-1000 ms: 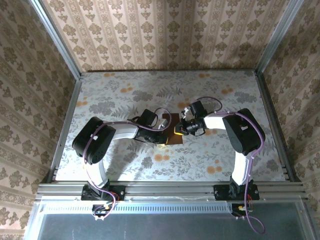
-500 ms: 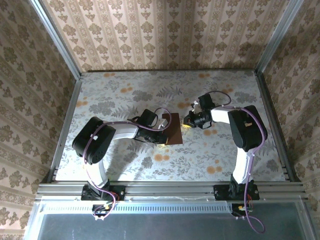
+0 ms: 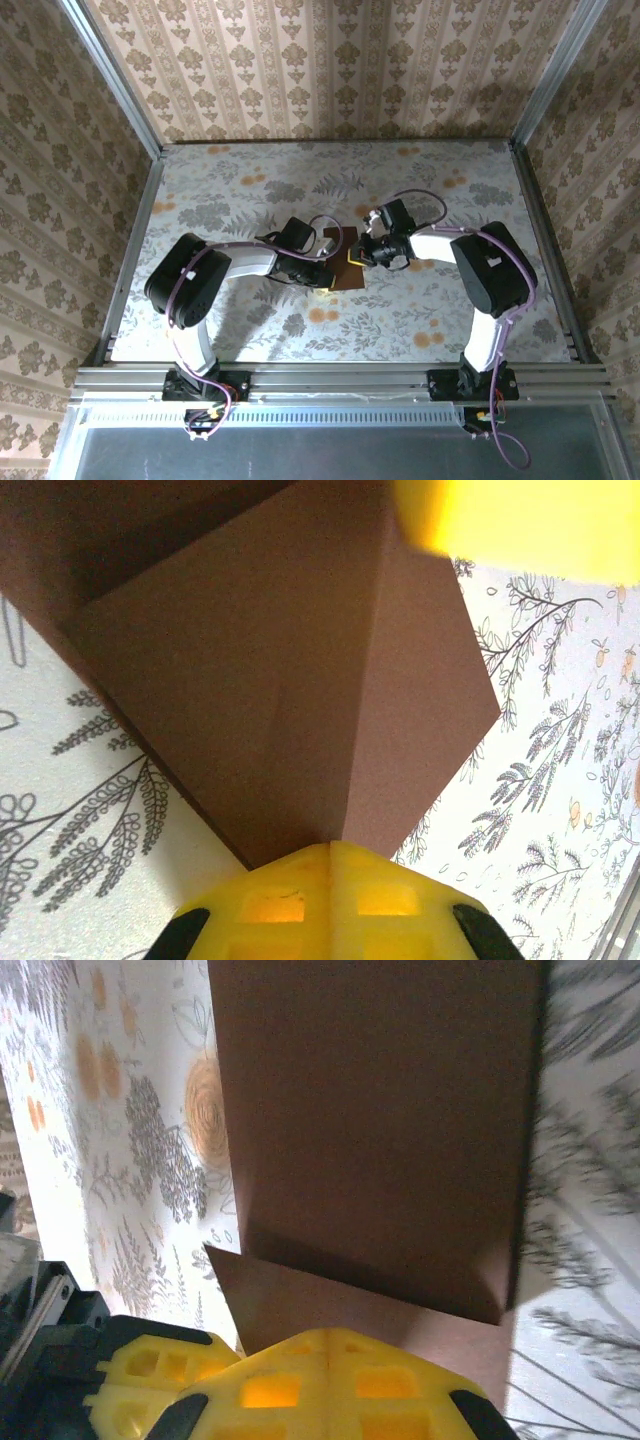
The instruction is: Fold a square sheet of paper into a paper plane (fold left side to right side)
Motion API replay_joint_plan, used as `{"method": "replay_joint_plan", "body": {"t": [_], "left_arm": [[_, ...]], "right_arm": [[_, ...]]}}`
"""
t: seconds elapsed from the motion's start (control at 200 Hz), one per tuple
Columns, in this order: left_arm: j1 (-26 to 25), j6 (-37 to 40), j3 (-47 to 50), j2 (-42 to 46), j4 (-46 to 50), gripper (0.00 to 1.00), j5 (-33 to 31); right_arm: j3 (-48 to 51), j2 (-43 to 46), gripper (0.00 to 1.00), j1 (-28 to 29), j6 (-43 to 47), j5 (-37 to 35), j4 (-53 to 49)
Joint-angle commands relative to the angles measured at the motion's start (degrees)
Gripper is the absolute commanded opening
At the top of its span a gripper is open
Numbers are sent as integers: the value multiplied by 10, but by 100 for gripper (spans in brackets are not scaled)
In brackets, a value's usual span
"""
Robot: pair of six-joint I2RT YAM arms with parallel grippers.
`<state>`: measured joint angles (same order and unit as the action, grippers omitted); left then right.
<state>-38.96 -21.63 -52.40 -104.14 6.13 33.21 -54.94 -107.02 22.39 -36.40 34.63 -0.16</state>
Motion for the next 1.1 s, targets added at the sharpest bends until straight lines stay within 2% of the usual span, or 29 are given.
{"method": "replay_joint_plan", "body": {"t": [0.0, 0.25, 0.53, 0.905, 1.095], "left_arm": [[-1, 2, -8, -1, 51, 0, -8], [-1, 9, -52, 8, 67, 0, 1], [-5, 13, -103, -24, 60, 0, 26], [-13, 16, -124, -74, 48, 0, 33], [-15, 17, -104, -78, 49, 0, 28]], "right_arm": [[8, -27, 0, -5, -15, -1, 18], [7, -54, 0, -6, 1, -29, -20], [16, -59, 0, -5, 3, -35, -27], [18, -59, 0, -4, 4, -40, -33], [16, -59, 0, -4, 12, -50, -50]]}}
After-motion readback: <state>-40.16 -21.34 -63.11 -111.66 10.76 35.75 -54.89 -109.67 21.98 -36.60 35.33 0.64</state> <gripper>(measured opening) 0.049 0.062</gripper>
